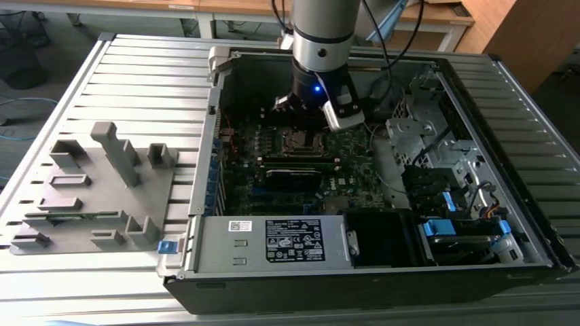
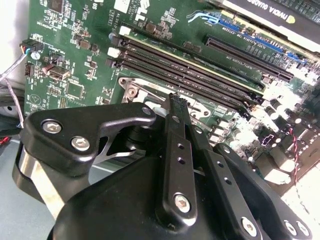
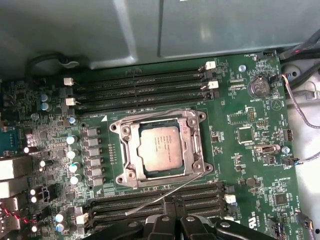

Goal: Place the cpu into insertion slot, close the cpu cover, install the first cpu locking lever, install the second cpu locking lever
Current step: 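Install the second cpu locking lever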

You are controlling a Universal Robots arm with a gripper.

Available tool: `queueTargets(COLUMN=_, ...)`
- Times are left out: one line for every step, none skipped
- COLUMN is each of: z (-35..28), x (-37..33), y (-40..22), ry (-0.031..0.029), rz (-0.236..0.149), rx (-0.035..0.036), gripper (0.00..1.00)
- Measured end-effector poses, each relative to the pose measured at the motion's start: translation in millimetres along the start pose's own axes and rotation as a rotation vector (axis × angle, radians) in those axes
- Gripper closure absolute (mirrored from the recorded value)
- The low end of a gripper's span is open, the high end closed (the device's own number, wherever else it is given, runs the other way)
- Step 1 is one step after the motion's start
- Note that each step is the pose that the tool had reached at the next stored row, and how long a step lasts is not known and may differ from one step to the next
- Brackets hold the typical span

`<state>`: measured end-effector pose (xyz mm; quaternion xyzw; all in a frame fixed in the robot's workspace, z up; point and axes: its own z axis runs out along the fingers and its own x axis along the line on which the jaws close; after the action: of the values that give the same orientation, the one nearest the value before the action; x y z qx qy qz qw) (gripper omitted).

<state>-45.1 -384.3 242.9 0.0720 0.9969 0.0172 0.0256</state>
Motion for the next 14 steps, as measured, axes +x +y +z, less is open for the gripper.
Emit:
queueTargets(z=0.2, x=0.0, y=-0.2, ry=0.0, rz=0.0, rx=0.0001, gripper=0.9)
queueTargets(z=0.2, x=0.0, y=-0.3, ry=0.0001, rz=0.0, rx=0.0003, gripper=0.9)
queueTargets(z=0.2, x=0.0, y=-0.3, ry=0.0001, rz=0.0, rx=0.0004, gripper=0.9)
queueTargets(z=0.2, x=0.0, y=-0.3, ry=0.0001, rz=0.0, rx=0.0004, gripper=0.9)
queueTargets(z=0.2, x=0.0, y=-0.3, ry=0.0001, rz=0.0, rx=0.0004, gripper=0.9)
queueTargets(z=0.3, x=0.0, y=-0.3, ry=0.0001, rz=0.0, rx=0.0004, gripper=0.9)
queueTargets(z=0.3, x=0.0, y=-0.3, ry=0.0001, rz=0.0, rx=0.0003, gripper=0.9)
queueTargets(z=0.3, x=0.0, y=-0.3, ry=0.0001, rz=0.0, rx=0.0003, gripper=0.9)
queueTargets(z=0.3, x=0.0, y=-0.3, ry=0.0001, rz=0.0, rx=0.0003, gripper=0.9)
queueTargets(z=0.4, x=0.3, y=-0.3, ry=0.0001, rz=0.0, rx=0.0003, gripper=0.9)
queueTargets(z=0.6, x=0.7, y=-0.4, ry=0.0, rz=0.0, rx=0.0001, gripper=0.9)
queueTargets(z=0.8, x=1.2, y=-0.5, ry=0.0, rz=0.0, rx=0.0001, gripper=0.9)
queueTargets(z=1.1, x=1.8, y=-0.6, ry=0.0, rz=0.0, rx=0.0001, gripper=0.9)
queueTargets(z=1.3, x=2.4, y=-0.6, ry=0.0001, rz=0.0, rx=0.0003, gripper=0.9)
